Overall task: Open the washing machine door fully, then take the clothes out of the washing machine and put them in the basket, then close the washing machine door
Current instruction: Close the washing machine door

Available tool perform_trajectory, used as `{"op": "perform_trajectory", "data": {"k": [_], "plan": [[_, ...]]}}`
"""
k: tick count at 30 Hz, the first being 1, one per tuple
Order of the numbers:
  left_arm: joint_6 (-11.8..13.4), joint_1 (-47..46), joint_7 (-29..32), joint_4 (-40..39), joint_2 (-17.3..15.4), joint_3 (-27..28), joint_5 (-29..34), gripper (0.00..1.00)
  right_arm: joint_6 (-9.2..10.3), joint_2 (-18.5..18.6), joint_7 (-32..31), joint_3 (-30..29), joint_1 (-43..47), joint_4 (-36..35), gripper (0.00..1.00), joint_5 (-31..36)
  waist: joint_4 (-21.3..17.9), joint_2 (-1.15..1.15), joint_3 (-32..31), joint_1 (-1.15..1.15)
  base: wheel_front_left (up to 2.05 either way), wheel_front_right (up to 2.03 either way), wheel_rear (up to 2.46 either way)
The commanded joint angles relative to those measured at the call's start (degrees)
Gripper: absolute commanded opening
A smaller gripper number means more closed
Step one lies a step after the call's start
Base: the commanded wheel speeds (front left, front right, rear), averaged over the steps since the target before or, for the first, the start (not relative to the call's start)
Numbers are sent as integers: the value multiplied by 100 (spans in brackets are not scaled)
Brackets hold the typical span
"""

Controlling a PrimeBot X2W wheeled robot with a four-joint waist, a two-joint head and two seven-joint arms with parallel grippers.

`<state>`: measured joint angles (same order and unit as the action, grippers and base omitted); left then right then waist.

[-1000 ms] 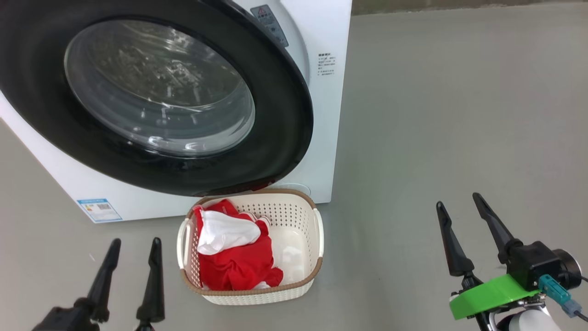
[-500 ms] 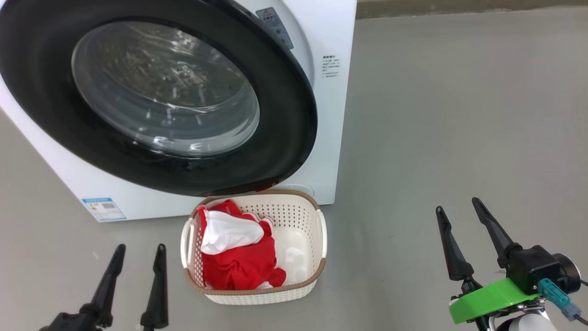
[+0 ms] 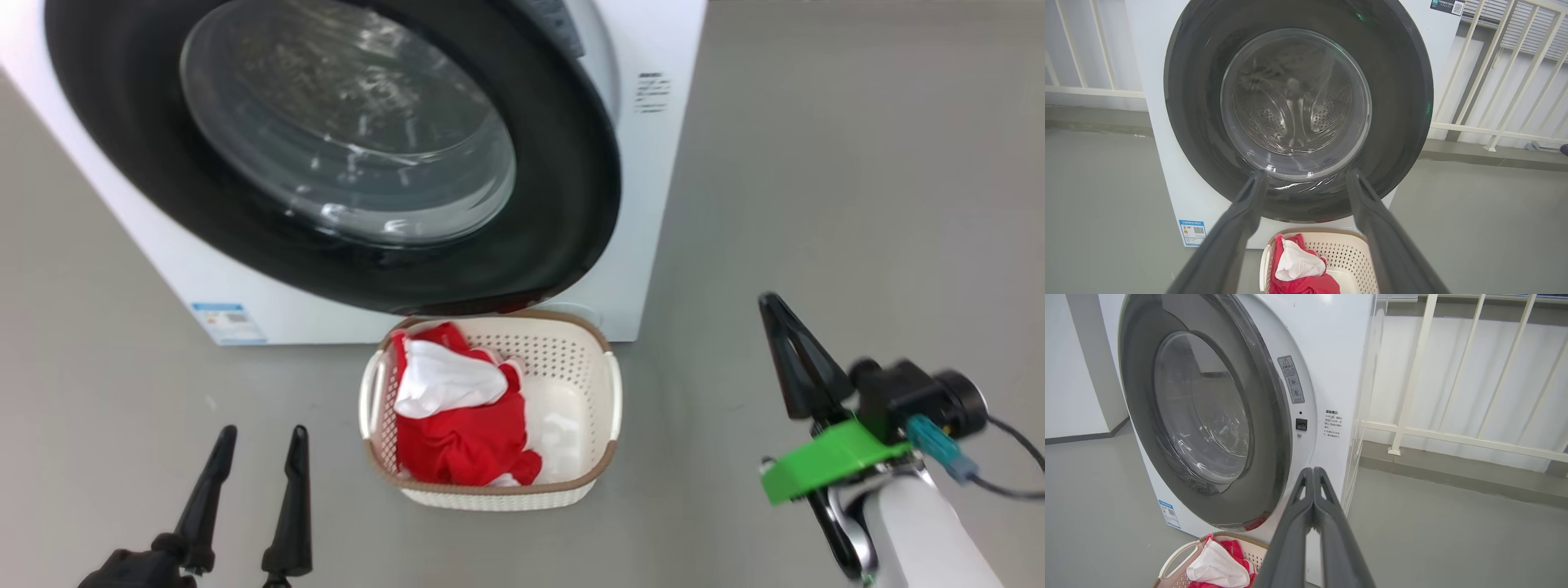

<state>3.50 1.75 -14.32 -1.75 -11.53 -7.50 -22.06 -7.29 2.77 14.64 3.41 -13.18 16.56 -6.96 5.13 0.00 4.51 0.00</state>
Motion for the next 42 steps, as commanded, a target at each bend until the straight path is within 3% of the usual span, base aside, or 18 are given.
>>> {"op": "perform_trajectory", "data": {"k": [1,22,42], "plan": [[-24,-262,-67,-141,-43,210,71,100,-20,10,36,171,-232,-77,0,34,164,0,122,0,0,0,0],[-277,-736,-68,-200,379,161,247,100,-20,342,-301,1541,-2457,1542,0,-428,983,0,953,0,0,0,0],[-605,-1151,-68,-37,717,227,456,100,-20,513,-79,1311,-3875,2300,0,-356,1288,0,1603,0,0,0,0]]}}
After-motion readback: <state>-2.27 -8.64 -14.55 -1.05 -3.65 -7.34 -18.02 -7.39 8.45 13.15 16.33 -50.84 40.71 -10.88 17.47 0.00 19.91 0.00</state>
